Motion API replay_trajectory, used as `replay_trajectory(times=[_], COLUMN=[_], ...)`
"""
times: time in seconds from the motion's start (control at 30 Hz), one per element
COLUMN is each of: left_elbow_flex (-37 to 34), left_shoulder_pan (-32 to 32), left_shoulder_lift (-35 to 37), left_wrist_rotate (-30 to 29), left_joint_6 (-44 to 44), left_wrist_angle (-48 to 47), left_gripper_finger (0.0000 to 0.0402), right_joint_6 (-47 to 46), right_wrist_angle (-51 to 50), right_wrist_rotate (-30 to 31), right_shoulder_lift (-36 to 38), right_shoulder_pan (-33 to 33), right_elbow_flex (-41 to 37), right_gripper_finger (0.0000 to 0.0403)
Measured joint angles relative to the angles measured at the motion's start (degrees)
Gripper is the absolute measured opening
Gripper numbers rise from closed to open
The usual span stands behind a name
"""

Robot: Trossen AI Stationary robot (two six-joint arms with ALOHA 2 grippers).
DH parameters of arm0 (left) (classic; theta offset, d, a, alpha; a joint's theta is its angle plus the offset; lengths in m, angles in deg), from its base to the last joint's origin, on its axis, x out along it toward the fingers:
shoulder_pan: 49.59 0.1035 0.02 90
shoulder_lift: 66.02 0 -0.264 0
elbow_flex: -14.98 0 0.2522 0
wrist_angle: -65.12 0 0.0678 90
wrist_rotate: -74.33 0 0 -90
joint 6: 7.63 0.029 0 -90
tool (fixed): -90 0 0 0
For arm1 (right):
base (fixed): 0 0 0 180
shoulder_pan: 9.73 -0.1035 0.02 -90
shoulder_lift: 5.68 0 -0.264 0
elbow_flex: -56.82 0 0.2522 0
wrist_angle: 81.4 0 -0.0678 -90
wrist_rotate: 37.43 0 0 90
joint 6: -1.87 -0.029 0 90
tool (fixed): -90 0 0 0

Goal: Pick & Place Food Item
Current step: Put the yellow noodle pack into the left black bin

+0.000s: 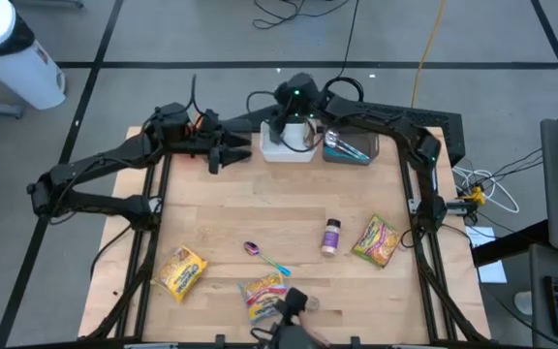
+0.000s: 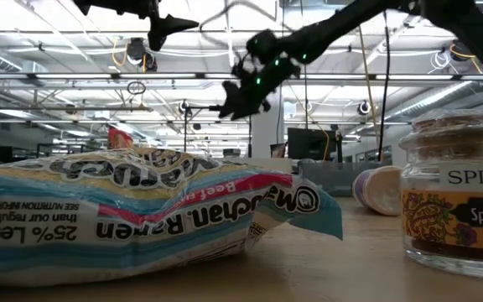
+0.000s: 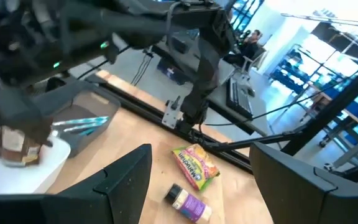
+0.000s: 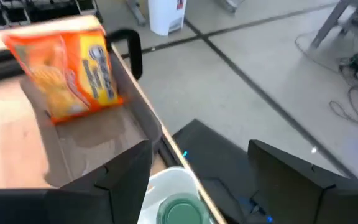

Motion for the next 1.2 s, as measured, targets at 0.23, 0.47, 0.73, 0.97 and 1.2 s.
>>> replay_trajectory(times=[0.23,0.47,0.73,0.97,1.2], left_elbow_flex=[2.0,1.98,0.96,-8.0,-19.8], left_shoulder_pan=[3.41,3.15,-3.51,-10.66,-16.98], left_shoulder_lift=[4.24,11.14,16.21,21.61,23.34], left_wrist_rotate=[0.72,-0.19,-3.81,-6.97,-7.35], left_joint_6=[1.61,6.06,6.98,0.54,-10.33], left_wrist_angle=[-6.52,-26.36,-38.35,-29.21,-15.47], left_gripper_finger=[0.0273,0.0273,0.0273,0.0273,0.0273], right_joint_6=[-9.98,-18.81,-30.66,-41.37,-44.34], right_wrist_angle=[-7.23,-10.47,15.76,53.78,60.1], right_wrist_rotate=[-0.36,-0.38,-0.33,4.55,10.37], right_shoulder_lift=[10.03,16.64,21.92,22.08,22.11], right_shoulder_pan=[-1.09,-6.56,-18.37,-26.98,-30.98], right_elbow_flex=[0.01,-4.56,-25.08,-42.22,-46.86], right_gripper_finger=[0.0252,0.0252,0.0251,0.0251,0.0251])
